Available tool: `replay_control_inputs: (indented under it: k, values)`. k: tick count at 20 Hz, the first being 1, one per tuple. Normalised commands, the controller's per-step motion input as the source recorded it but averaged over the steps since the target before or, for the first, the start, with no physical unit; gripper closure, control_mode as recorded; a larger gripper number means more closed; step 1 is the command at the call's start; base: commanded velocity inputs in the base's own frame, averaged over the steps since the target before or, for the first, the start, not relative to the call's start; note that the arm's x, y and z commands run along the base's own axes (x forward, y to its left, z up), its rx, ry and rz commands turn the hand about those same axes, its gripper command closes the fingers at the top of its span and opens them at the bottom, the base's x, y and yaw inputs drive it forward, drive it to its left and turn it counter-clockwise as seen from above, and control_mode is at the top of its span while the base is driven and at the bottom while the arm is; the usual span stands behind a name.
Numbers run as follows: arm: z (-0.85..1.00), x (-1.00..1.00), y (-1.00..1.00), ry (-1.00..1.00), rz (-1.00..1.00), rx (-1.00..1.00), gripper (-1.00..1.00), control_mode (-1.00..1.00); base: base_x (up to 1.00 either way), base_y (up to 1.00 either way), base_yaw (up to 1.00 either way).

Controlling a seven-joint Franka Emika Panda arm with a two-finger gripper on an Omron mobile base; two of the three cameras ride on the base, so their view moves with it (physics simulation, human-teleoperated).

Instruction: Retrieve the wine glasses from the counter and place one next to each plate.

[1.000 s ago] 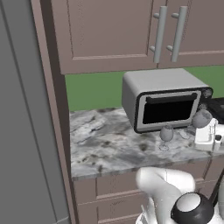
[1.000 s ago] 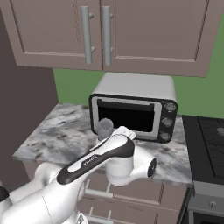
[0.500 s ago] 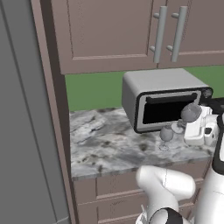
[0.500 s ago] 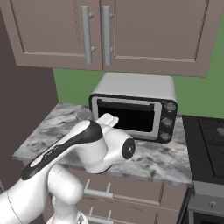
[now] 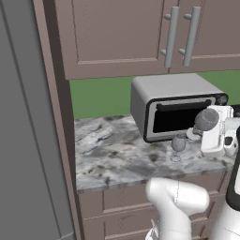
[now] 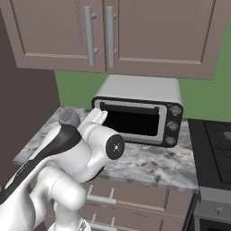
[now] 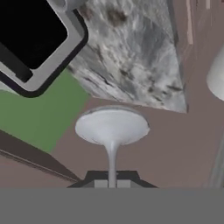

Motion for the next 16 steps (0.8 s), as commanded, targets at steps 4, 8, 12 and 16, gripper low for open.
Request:
replay_control_inputs:
  k: [4,8,12,16]
  values:
    - [0.0,0.0,0.0,0.0,0.0,0.0,1.0,1.0,-0.59,-0.28,0.03]
    - [0.0,0.0,0.0,0.0,0.0,0.0,1.0,1.0,-0.6,-0.56,-0.21]
    - [0.0,0.0,0.0,0.0,0.0,0.0,1.0,1.0,-0.09,-0.14,-0.8]
    - [0.0,0.0,0.0,0.0,0.0,0.0,1.0,1.0,0.0,0.0,-1.0]
